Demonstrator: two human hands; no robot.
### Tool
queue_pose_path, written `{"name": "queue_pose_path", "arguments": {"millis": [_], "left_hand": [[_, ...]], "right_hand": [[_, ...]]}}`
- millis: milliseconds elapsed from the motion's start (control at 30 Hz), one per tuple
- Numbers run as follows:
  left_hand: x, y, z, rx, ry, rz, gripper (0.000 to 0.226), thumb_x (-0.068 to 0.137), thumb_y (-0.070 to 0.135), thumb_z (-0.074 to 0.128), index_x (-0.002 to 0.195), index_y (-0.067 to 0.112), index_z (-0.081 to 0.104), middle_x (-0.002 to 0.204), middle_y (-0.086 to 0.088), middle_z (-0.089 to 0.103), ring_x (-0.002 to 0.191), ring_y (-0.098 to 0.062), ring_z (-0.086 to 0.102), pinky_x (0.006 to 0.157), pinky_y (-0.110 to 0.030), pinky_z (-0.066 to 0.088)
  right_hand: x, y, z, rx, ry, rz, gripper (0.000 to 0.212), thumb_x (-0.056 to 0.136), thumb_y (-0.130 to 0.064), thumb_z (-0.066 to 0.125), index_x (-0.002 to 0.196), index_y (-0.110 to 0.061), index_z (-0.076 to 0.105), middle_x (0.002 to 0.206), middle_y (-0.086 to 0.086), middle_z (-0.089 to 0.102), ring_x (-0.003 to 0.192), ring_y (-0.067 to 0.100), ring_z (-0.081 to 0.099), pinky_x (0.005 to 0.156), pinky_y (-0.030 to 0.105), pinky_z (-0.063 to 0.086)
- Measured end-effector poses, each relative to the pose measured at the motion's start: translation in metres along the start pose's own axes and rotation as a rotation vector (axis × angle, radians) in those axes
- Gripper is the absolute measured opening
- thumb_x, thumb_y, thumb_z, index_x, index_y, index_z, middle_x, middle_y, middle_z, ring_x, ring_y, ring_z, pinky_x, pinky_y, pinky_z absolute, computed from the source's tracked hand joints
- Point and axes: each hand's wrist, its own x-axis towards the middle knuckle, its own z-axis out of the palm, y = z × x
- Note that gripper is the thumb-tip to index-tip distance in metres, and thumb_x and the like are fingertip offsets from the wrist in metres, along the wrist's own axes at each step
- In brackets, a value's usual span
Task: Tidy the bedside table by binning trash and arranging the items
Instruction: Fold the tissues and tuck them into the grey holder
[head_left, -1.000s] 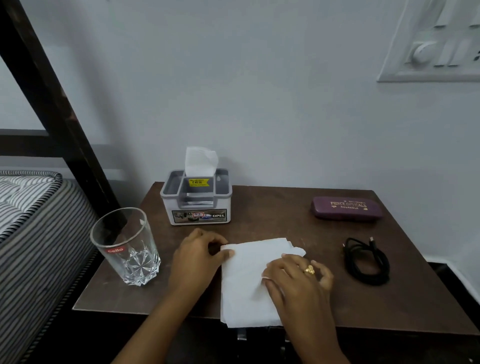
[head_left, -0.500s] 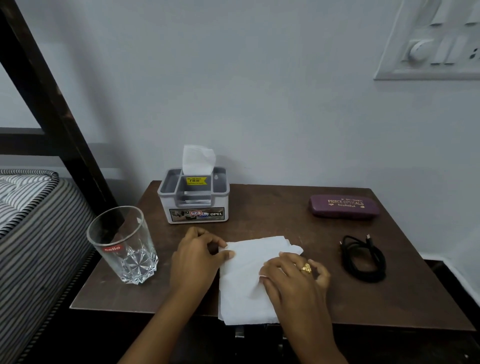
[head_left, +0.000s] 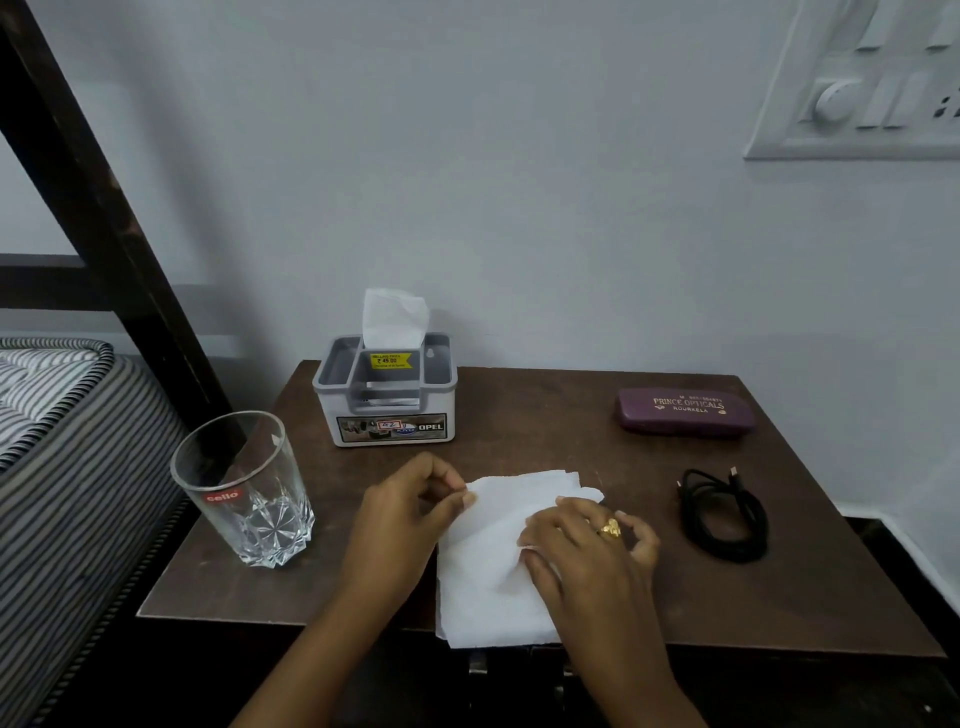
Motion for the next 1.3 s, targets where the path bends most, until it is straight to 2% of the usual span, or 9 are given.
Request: {"name": "queue_pose_path", "arguments": {"millis": [133,267,367,433,534,700,867,1100,1300], "left_hand": [[0.006,0.002,-0.002,-0.127,-0.075,0.013,0.022,0.077,0.013,0.072,0.088,0.029,0.061,0.073,0.006,0.067,0.068,-0.006,0.063,0.064,-0.016,0.049],[0.015,-0.001,-0.001,-0.209,-0.131,-0.038,0.029,0.081,0.005,0.066,0.098,0.027,0.060,0.080,-0.005,0.068,0.072,-0.017,0.066,0.065,-0.023,0.053],[0.019,-0.005,-0.001,-0.230,-0.164,-0.086,0.029,0.080,0.002,0.067,0.099,0.023,0.061,0.083,-0.011,0.069,0.076,-0.027,0.067,0.068,-0.031,0.055],[0.021,-0.007,-0.001,-0.229,-0.170,-0.101,0.029,0.080,0.000,0.066,0.096,0.025,0.062,0.087,-0.010,0.071,0.081,-0.024,0.068,0.073,-0.032,0.056],[0.024,-0.010,0.000,-0.274,-0.169,-0.134,0.028,0.081,0.000,0.065,0.097,0.022,0.063,0.085,-0.013,0.070,0.079,-0.025,0.068,0.074,-0.037,0.056],[0.029,-0.014,0.003,-0.323,-0.196,-0.163,0.026,0.082,0.002,0.064,0.099,0.021,0.062,0.079,-0.010,0.071,0.075,-0.020,0.068,0.068,-0.029,0.055],[0.032,-0.017,0.004,-0.340,-0.204,-0.215,0.024,0.086,0.004,0.061,0.104,0.020,0.062,0.086,-0.015,0.072,0.081,-0.026,0.069,0.070,-0.038,0.055],[0.038,-0.012,0.003,-0.485,-0.208,-0.300,0.029,0.088,0.001,0.057,0.113,0.017,0.054,0.084,-0.009,0.070,0.068,-0.013,0.069,0.055,-0.024,0.054],[0.034,-0.005,0.005,-0.623,-0.195,-0.389,0.021,0.096,0.019,0.047,0.114,0.020,0.056,0.097,-0.006,0.070,0.088,-0.021,0.069,0.071,-0.031,0.056]], "right_hand": [[0.032,-0.001,-0.022,0.073,-0.012,0.011,0.011,0.078,-0.041,0.053,0.077,-0.036,0.062,0.078,-0.022,0.061,0.089,0.001,0.054,0.080,0.029,0.019],[0.081,0.008,-0.059,0.445,-0.637,-0.060,0.004,0.084,-0.036,0.063,0.082,-0.036,0.061,0.088,-0.018,0.061,0.093,0.005,0.053,0.091,0.032,0.039],[0.108,0.013,-0.080,0.630,-1.049,-0.170,0.005,0.085,-0.026,0.066,0.082,-0.029,0.064,0.081,-0.017,0.063,0.077,0.001,0.058,0.072,0.020,0.048],[0.121,0.017,-0.078,0.755,-1.160,-0.127,0.009,0.087,-0.021,0.064,0.095,-0.016,0.065,0.088,-0.011,0.066,0.079,0.005,0.062,0.070,0.019,0.051],[0.132,0.022,-0.057,0.801,-1.197,0.000,0.019,0.090,-0.020,0.061,0.107,-0.014,0.062,0.100,0.002,0.067,0.086,0.015,0.065,0.074,0.026,0.055],[0.140,0.023,-0.022,0.622,-1.133,-0.008,0.018,0.092,-0.023,0.057,0.108,-0.017,0.062,0.102,-0.002,0.064,0.093,0.016,0.061,0.086,0.033,0.051],[0.144,0.027,-0.015,0.600,-1.060,-0.021,0.020,0.091,-0.019,0.059,0.110,-0.017,0.061,0.102,0.000,0.064,0.087,0.014,0.061,0.079,0.026,0.051],[0.150,0.031,-0.009,0.584,-1.053,-0.031,0.033,0.088,-0.019,0.063,0.121,-0.020,0.059,0.104,-0.003,0.064,0.090,0.012,0.063,0.081,0.025,0.052],[0.151,0.027,-0.008,0.545,-1.035,-0.055,0.024,0.087,-0.020,0.065,0.110,-0.015,0.065,0.092,-0.006,0.065,0.081,0.010,0.062,0.075,0.020,0.050]]}}
